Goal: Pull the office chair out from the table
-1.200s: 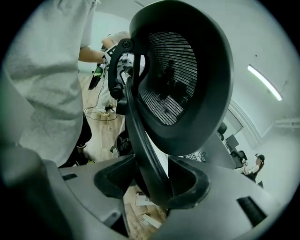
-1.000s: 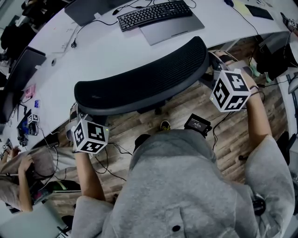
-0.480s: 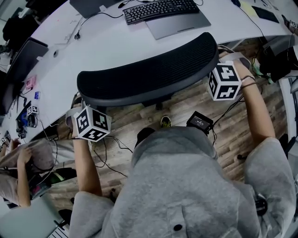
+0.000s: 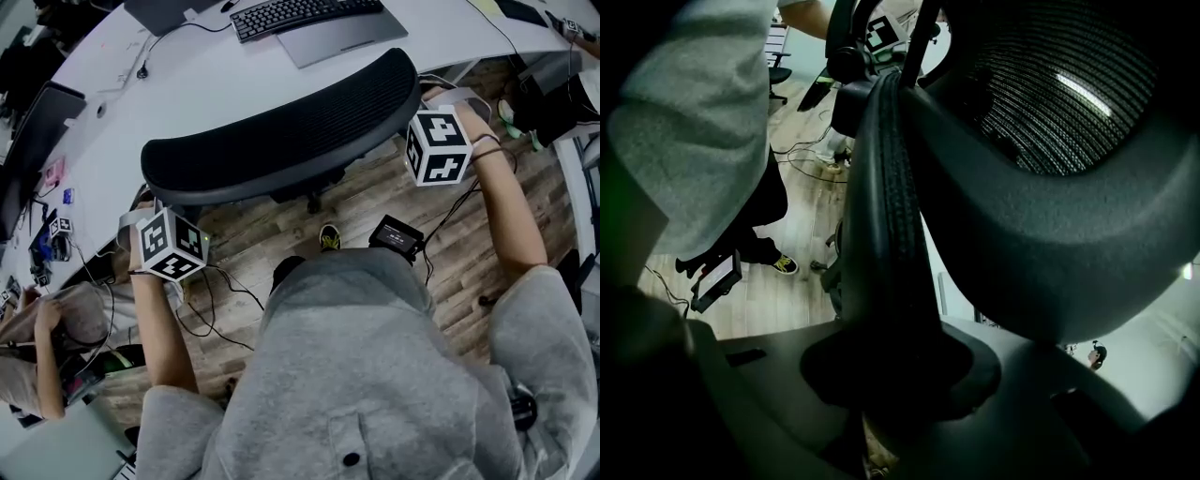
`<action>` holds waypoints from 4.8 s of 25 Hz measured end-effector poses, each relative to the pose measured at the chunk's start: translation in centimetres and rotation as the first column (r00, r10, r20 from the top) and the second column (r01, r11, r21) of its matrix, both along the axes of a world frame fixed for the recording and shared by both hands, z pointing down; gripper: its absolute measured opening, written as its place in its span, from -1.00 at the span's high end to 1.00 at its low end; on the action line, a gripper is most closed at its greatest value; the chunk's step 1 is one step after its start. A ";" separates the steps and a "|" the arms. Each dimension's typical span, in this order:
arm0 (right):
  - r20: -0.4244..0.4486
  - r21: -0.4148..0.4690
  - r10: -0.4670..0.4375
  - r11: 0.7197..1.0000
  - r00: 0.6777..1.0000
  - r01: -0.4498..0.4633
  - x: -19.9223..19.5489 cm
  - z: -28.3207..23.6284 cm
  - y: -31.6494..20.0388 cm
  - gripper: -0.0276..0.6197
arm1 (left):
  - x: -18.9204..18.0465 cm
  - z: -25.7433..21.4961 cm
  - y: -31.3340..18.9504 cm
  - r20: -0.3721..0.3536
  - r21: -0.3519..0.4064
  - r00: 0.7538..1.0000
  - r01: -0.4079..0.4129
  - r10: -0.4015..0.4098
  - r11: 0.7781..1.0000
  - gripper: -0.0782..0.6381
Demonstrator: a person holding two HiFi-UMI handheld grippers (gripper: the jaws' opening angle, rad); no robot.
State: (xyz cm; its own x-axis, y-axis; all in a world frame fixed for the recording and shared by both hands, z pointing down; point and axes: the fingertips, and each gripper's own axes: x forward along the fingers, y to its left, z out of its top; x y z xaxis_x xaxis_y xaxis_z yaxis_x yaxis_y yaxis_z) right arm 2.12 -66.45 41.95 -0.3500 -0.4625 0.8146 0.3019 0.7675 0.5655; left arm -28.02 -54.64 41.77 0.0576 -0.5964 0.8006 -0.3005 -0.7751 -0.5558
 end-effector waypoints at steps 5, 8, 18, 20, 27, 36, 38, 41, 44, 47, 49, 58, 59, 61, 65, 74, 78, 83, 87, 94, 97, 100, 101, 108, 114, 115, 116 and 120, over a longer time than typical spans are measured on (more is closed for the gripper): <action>0.000 -0.003 0.016 1.000 1.000 -0.016 0.2 -0.1 1.7 0.58 | 0.0 -0.1 1.0 -0.004 0.002 1.000 -0.012 0.012 1.000 0.52; 0.003 -0.005 0.026 1.000 1.000 -0.026 0.3 0.0 3.4 0.58 | 0.0 -0.1 2.3 -0.007 0.005 1.000 -0.019 0.019 1.000 0.51; 0.005 -0.010 0.063 0.998 0.998 -0.063 0.9 0.2 8.5 0.58 | 0.1 0.1 6.0 -0.004 0.005 0.999 -0.051 0.051 0.999 0.51; 0.004 -0.008 0.066 0.998 0.998 -0.066 0.9 0.1 9.3 0.58 | 0.1 0.1 6.8 -0.006 0.007 0.999 -0.052 0.052 0.999 0.51; 0.003 -0.005 0.081 0.997 0.997 -0.081 1.3 0.1 13.3 0.58 | 0.2 0.0 10.3 -0.007 0.013 0.998 -0.065 0.065 0.998 0.51; -0.007 -0.005 0.071 0.997 0.997 -0.071 2.2 0.3 16.3 0.59 | 1.4 0.0 13.9 -0.009 0.023 0.998 -0.058 0.058 0.998 0.51; -0.007 -0.008 0.064 0.998 0.998 -0.064 2.4 0.3 17.0 0.59 | 1.7 0.1 14.8 -0.008 0.020 0.998 -0.056 0.056 0.998 0.51; -0.006 -0.007 0.057 0.998 0.998 -0.057 2.7 0.2 18.3 0.59 | 2.0 0.1 16.3 -0.010 0.017 0.999 -0.052 0.052 0.998 0.51; 0.002 -0.004 0.054 0.999 0.999 -0.054 2.7 0.1 19.9 0.59 | 2.0 -0.1 18.0 -0.006 0.018 0.999 -0.047 0.047 0.999 0.51; 0.004 -0.001 0.054 0.999 0.999 -0.054 2.8 0.0 21.7 0.59 | 2.1 0.0 19.8 -0.006 0.013 0.999 -0.040 0.040 0.999 0.51; 0.004 -0.003 0.053 0.999 0.999 -0.053 2.8 0.0 22.9 0.59 | 2.1 0.1 21.0 -0.005 0.008 0.999 -0.038 0.038 0.999 0.51; 0.001 -0.012 0.049 0.999 0.999 -0.049 3.7 0.0 28.9 0.59 | 3.1 -0.2 27.2 -0.013 0.026 0.999 -0.036 0.036 0.999 0.50; 0.001 -0.012 0.047 0.999 0.999 -0.047 3.9 0.1 29.6 0.59 | 3.3 -0.2 27.9 -0.014 0.027 0.999 -0.034 0.034 0.999 0.50; 0.004 -0.012 0.043 0.999 0.999 -0.043 4.2 0.1 31.0 0.59 | 3.8 -0.2 29.3 -0.015 0.031 0.999 -0.033 0.034 0.999 0.50; 0.008 -0.010 0.039 0.999 0.999 -0.038 4.9 0.0 33.0 0.59 | 4.6 -0.2 31.6 -0.015 0.029 0.999 -0.030 0.031 0.999 0.50; 0.015 -0.006 0.029 1.000 0.999 -0.029 6.4 -0.1 37.2 0.59 | 6.2 -0.3 36.0 -0.012 0.014 1.000 -0.020 0.020 1.000 0.50; 0.017 -0.001 0.025 1.000 1.000 -0.025 6.8 -0.1 38.6 0.59 | 6.5 -0.2 37.6 -0.009 0.014 1.000 -0.012 0.012 1.000 0.50; 0.017 -0.001 0.024 1.000 1.000 -0.024 7.5 -0.2 40.4 0.59 | 7.2 -0.4 39.3 -0.008 0.019 1.000 -0.011 0.011 1.000 0.50; 0.016 -0.001 0.024 1.000 1.000 -0.024 8.1 -0.2 42.3 0.59 | 7.9 -0.3 41.2 -0.012 0.019 1.000 -0.012 0.012 1.000 0.50; 0.009 -0.001 0.021 1.000 1.000 -0.021 9.6 -0.4 46.1 0.59 | 9.2 -0.3 45.0 -0.009 0.013 1.000 -0.003 0.003 1.000 0.50; 0.009 -0.002 0.024 1.000 1.000 -0.024 10.2 -0.4 48.3 0.59 | 9.8 -0.2 47.0 -0.009 0.010 1.000 -0.002 0.002 1.000 0.50; 0.008 0.001 0.033 0.999 0.999 -0.033 11.0 -0.4 50.4 0.59 | 10.4 -0.2 48.9 -0.008 0.006 1.000 -0.003 0.003 1.000 0.49; 0.007 0.001 0.036 0.999 0.999 -0.036 11.3 -0.4 51.1 0.59 | 10.6 -0.2 49.5 -0.007 0.006 1.000 -0.003 0.003 1.000 0.49; 0.007 0.005 0.045 0.999 0.999 -0.045 13.1 -0.5 55.7 0.59 | 12.2 -0.3 53.8 -0.008 0.016 1.000 -0.005 0.005 1.000 0.48; 0.010 0.009 0.060 0.998 0.998 -0.060 14.3 -0.6 60.1 0.59 | 13.3 -0.2 57.8 -0.009 0.011 1.000 -0.022 0.022 1.000 0.49; 0.010 0.012 0.062 0.998 0.998 -0.062 14.5 -0.6 60.8 0.59 | 13.5 -0.2 58.4 -0.010 0.014 1.000 -0.024 0.024 1.000 0.48; 0.010 0.013 0.064 0.998 0.998 -0.064 14.7 -0.6 61.5 0.59 | 13.7 -0.3 59.1 -0.010 0.015 1.000 -0.025 0.025 1.000 0.48; 0.008 0.001 0.070 0.998 0.997 -0.070 15.7 -0.5 64.3 0.59 | 14.7 -0.1 61.4 -0.012 0.013 0.999 -0.034 0.034 0.999 0.48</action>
